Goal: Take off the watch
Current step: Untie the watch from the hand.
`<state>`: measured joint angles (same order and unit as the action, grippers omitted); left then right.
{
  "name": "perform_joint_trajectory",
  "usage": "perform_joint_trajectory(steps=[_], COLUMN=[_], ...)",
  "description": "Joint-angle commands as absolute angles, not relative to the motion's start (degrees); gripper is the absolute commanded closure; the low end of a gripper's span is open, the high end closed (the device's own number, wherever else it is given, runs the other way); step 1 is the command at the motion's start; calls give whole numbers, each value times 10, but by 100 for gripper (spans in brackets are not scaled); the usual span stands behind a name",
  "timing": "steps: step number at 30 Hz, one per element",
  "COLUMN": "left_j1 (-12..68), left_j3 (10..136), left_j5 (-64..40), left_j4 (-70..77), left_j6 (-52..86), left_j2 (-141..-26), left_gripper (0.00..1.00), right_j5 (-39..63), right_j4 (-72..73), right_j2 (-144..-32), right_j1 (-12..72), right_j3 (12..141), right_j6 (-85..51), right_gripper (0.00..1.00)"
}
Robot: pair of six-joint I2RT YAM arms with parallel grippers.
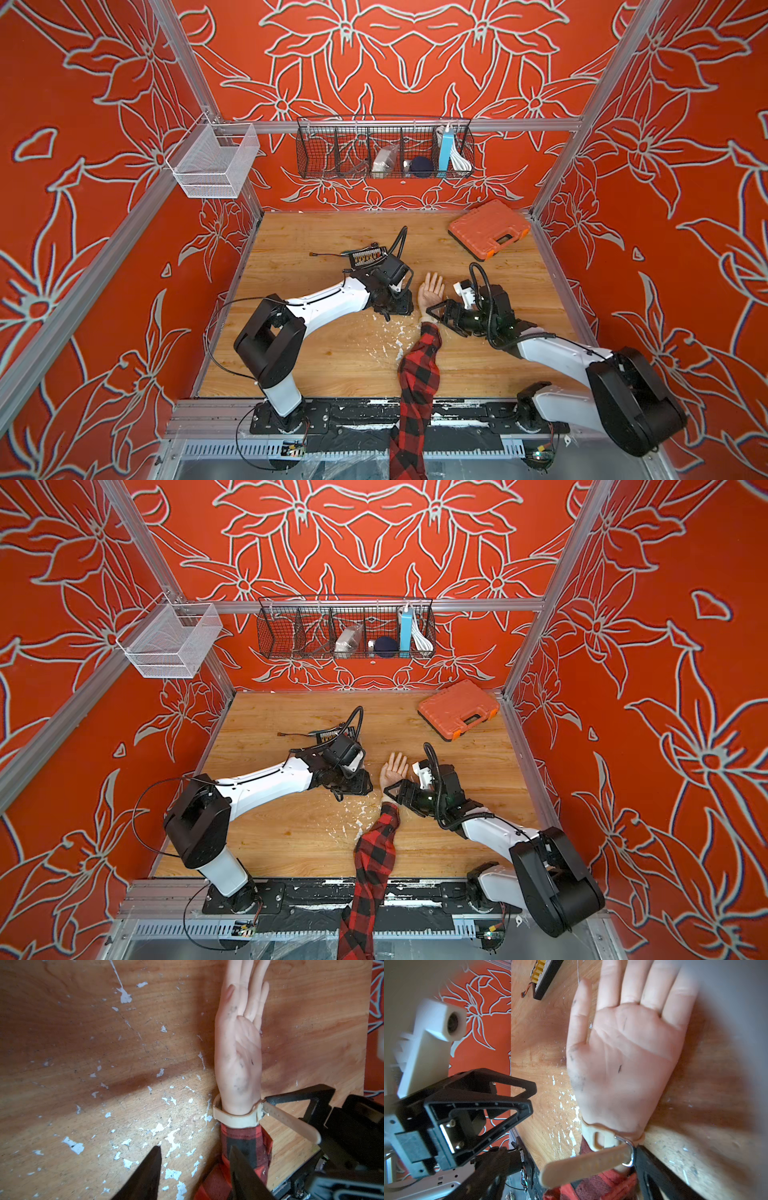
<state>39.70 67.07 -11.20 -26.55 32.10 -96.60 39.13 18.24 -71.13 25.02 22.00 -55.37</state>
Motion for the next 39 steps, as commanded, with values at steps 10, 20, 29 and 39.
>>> perform_joint_trajectory(steps=[10,20,29,39], left_j1=[395,394,391,389], left_j3=[680,677,668,667], left_j5=[-101,-98,-96,-97], left_j4=[-276,-275,-273,-273], left_j6=[312,310,311,312], left_j2=[-959,-955,-950,-949], left_gripper=[47,47,47,47], right_j5=[420,375,360,404], right_j4=[248,177,183,282], right_j2=[-704,-698,-703,-755], right_j1=[249,249,249,249], right_j3=[212,220,214,218], right_j6=[-608,-597,-590,-631], right_gripper=[4,5,5,5])
